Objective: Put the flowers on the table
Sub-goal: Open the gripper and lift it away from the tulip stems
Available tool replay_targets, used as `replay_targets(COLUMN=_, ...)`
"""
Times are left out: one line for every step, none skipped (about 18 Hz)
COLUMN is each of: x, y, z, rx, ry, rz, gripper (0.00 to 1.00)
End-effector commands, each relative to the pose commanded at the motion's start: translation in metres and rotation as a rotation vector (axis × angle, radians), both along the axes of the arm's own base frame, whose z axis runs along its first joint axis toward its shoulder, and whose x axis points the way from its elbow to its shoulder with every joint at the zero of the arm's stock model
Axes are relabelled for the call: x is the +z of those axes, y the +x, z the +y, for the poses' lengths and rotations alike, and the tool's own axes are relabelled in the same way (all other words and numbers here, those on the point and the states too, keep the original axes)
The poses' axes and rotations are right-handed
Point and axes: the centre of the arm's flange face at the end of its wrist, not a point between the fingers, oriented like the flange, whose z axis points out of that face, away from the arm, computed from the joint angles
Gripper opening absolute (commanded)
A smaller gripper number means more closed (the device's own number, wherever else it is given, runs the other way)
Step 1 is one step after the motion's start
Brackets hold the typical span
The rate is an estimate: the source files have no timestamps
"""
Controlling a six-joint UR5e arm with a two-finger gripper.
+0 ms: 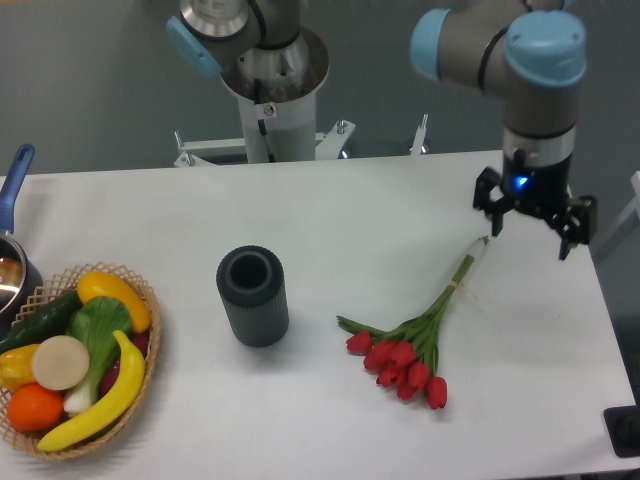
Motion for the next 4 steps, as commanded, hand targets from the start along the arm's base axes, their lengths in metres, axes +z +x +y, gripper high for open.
replay_targets(x=0.001, y=0.000, z=-0.006, rx=-0.015, ry=0.004, rz=-0.009, gripper=1.00)
replay_targets(x=0.003, y=-0.001, z=-0.014, rx=-0.030, ry=0.000, rz=-0.007, gripper=1.00)
replay_targets(x=0.003, y=-0.001, z=-0.020, rx=-0.042, ry=-0.005, rz=-0.009, gripper=1.00)
replay_targets(x=0.004, y=0.001, z=-0.021, rx=-0.048, ry=-0.001, rz=-0.007, gripper=1.00)
